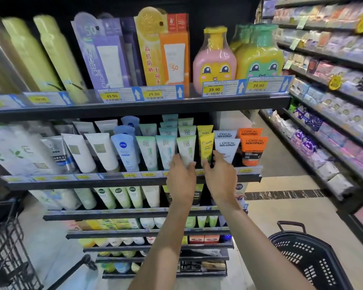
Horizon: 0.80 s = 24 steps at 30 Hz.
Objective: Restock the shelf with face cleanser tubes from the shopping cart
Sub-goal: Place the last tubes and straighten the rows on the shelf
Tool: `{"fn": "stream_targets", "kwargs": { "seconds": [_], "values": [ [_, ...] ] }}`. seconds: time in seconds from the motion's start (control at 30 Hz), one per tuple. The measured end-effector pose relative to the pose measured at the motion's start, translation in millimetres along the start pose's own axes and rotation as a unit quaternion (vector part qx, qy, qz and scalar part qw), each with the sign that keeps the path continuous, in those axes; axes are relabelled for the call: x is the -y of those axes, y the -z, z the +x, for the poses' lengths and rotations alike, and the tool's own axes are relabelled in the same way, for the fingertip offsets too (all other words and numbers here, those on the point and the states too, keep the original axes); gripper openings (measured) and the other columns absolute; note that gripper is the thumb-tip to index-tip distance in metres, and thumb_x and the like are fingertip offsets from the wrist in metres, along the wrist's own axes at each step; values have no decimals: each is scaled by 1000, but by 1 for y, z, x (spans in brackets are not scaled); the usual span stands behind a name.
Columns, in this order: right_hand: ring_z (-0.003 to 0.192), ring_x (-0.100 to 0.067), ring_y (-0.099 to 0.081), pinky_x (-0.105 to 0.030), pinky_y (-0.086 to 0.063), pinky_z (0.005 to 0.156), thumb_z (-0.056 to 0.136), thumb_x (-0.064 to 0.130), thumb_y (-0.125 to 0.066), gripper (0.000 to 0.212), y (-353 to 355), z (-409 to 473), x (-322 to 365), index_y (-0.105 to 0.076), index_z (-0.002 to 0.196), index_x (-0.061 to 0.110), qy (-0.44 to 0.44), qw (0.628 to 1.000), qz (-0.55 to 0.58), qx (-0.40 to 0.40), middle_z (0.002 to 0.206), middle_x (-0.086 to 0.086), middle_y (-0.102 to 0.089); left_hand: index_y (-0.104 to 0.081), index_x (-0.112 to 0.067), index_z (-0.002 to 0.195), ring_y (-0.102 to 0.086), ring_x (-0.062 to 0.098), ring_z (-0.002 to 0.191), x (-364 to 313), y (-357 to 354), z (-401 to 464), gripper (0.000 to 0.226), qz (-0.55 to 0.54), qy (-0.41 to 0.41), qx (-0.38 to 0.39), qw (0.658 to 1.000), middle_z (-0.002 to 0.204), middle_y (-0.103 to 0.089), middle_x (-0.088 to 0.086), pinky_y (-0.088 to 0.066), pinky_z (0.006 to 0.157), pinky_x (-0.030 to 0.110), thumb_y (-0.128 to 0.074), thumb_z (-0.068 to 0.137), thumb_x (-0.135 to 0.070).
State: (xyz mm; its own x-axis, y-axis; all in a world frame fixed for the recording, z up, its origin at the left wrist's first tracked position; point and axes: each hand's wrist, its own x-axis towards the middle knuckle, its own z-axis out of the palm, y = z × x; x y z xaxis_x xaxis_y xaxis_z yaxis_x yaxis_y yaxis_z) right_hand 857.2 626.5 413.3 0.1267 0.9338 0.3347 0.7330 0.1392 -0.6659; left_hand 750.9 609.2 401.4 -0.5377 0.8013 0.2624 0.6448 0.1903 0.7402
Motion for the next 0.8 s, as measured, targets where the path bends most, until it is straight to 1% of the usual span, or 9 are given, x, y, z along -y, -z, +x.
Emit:
{"fn": "stream_targets", "kwargs": {
  "seconds": [0.1,0.2,0.3,0.4,0.47,0.63,0.8],
  "values": [
    [84,-30,-72,-37,-56,65,100,38,-61,29,-3,0,3,-62,124,22,0,1000,-18,-11,88,-4,-74,-53,-12,126,-66,30,100,-1,2,3,44,14,-4,7,1000,115,-67,6,-56,76,45,-63,98,-43],
    [83,-30,-71,-37,-56,64,99,37,-64,22,-5,0,6,-62,114,21,5,1000,-18,-24,92,-2,-74,-52,-11,121,-67,30,94,-3,5,5,40,33,-15,14,999,107,-68,8,-53,71,42,-64,98,-41],
    [83,-28,-70,-36,-54,64,98,38,-66,19,-9,-1,7,-61,108,22,-4,999,-19,-29,93,1,-72,-51,-11,119,-68,32,91,-5,7,6,35,48,-18,21,998,103,-69,8,-51,69,41,-63,100,-39],
    [87,-26,-70,-34,-53,65,97,38,-67,22,-12,0,6,-64,112,21,-1,999,-10,-33,98,1,-72,-51,-12,118,-68,33,92,-3,8,5,33,52,-30,25,998,103,-69,8,-54,72,43,-62,100,-38],
    [89,-28,-71,-35,-53,67,97,37,-68,26,-12,1,6,-66,115,19,2,999,-6,-40,100,-2,-73,-52,-11,120,-68,34,94,-3,8,5,34,62,-46,22,997,107,-68,9,-54,74,44,-61,100,-38],
    [88,-32,-73,-38,-54,68,96,43,-68,39,-15,1,3,-61,125,17,-8,999,-18,-35,95,-5,-76,-52,-9,122,-68,36,97,0,9,5,38,66,-60,20,996,111,-68,11,-55,75,45,-62,99,-38],
    [88,-31,-73,-38,-56,69,95,46,-69,41,-14,4,0,-60,123,18,-19,999,-12,-35,96,-4,-76,-51,-8,128,-68,35,100,1,9,4,42,67,-68,21,995,116,-67,11,-54,77,45,-61,100,-37]
  ]
}}
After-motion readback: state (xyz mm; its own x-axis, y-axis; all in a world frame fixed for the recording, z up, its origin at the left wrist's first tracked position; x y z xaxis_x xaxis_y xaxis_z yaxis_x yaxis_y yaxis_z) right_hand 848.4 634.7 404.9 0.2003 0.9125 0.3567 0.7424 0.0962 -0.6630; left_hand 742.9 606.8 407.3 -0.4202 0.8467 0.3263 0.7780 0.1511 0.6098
